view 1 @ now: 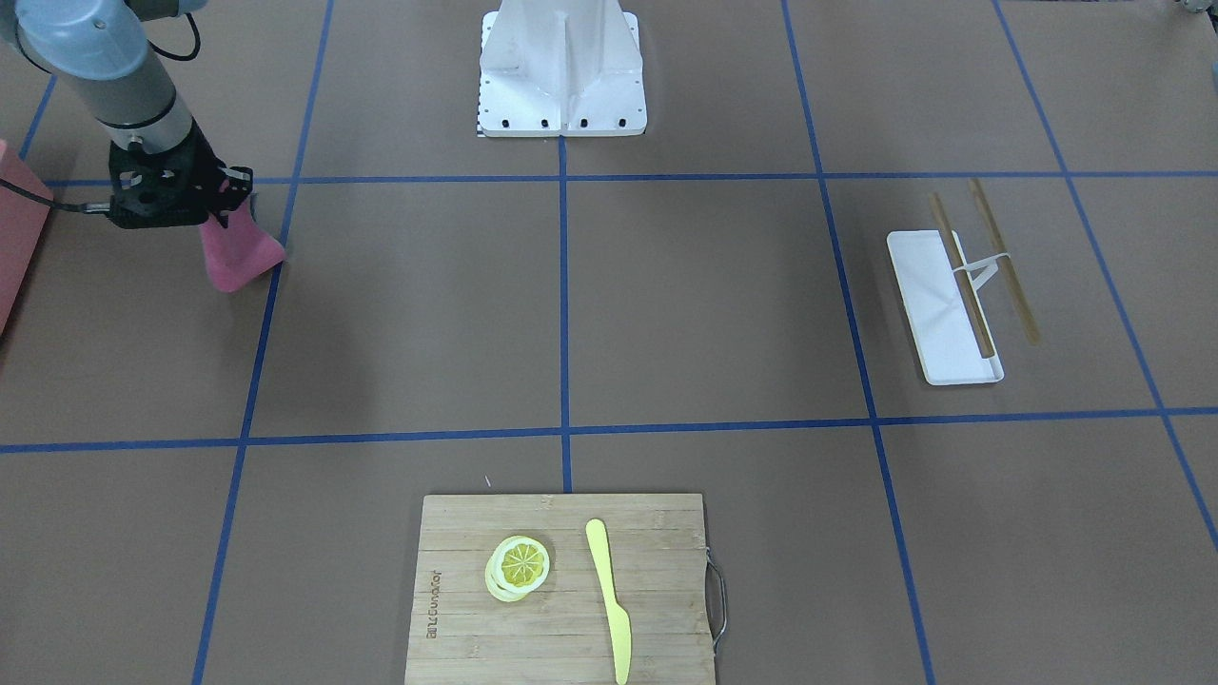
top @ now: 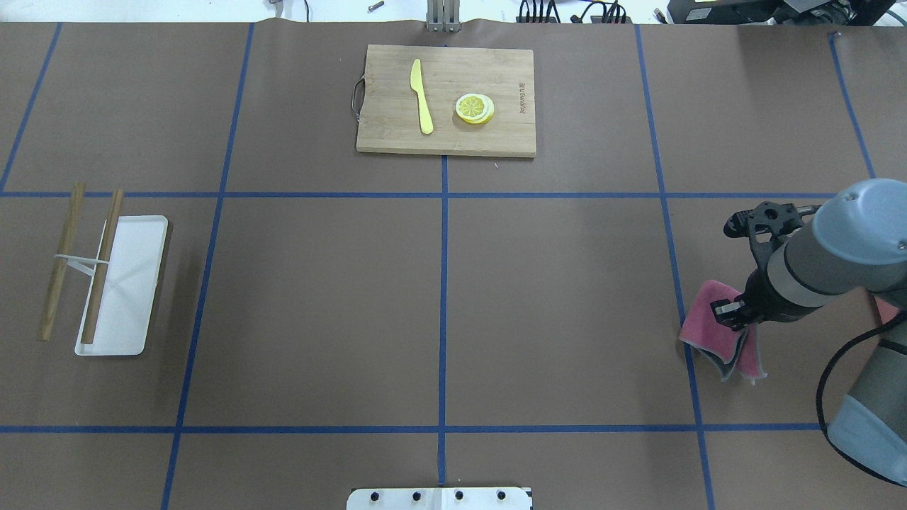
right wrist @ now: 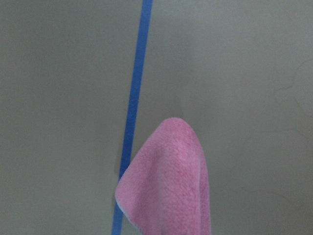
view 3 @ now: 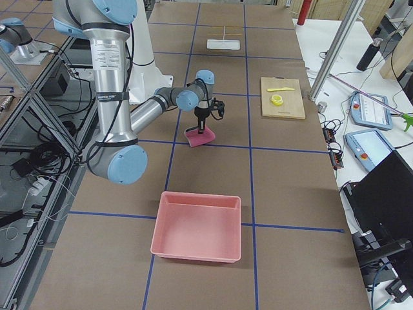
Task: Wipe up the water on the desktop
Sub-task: 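Wipe the towel across the table surface with the right gripper, then move the towel over the pink bin and release it with the right gripper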
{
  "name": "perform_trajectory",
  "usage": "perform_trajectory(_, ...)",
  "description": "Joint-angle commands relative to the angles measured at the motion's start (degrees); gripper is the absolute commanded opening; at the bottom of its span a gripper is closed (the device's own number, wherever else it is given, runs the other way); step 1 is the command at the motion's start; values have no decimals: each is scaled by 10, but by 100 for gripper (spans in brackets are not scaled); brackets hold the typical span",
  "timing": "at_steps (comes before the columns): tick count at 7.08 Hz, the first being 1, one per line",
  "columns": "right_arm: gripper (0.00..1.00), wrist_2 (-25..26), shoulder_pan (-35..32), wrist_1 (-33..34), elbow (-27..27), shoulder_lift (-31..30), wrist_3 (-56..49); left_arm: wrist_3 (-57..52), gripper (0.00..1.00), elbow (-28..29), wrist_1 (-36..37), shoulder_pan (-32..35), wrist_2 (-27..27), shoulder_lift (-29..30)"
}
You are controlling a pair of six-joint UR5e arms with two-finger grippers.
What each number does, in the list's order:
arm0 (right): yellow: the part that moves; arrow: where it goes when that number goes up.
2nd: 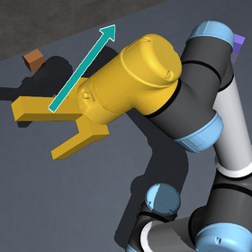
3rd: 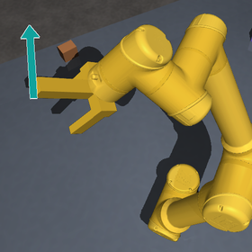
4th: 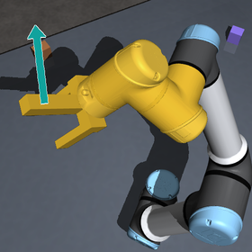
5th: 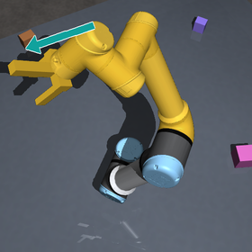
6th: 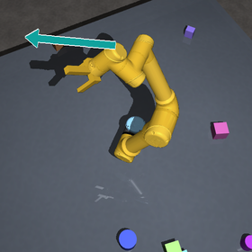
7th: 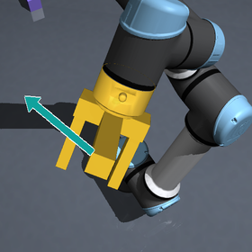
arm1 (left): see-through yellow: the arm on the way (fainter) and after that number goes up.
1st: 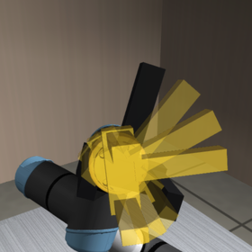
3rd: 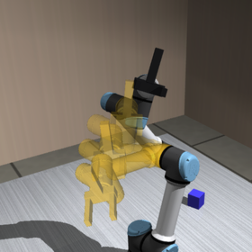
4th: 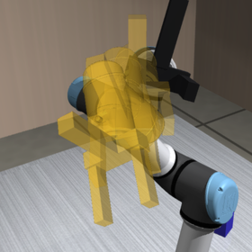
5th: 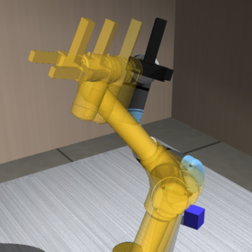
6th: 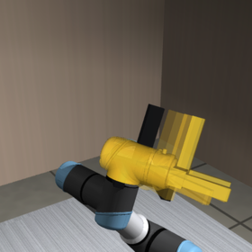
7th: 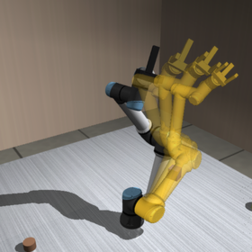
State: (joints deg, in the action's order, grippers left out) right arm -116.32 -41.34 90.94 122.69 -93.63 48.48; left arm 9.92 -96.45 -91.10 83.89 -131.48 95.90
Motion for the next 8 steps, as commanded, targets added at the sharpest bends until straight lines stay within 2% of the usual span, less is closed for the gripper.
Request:
perform_trajectory(1, 0, -37, -98, 1, 12, -32, -34, 14, 98, -2, 0, 0, -5, -3)
perform_trajectory(4, 0, -81, -290, 7, 3, -118, -297, 13, 98, -2, 0, 0, -9, -4)
perform_trajectory(6, 0, -84, -413, 121, -3, -122, -512, 14, 98, 2, 0, 0, -9, -1)
perform_trajectory(7, 0, -84, -451, 139, -30, -119, -585, 14, 98, 0, 0, 0, -9, 0)
perform_trajectory(8, 0, -83, -454, 136, -52, -119, -596, 14, 98, -1, 0, 0, -9, 1)
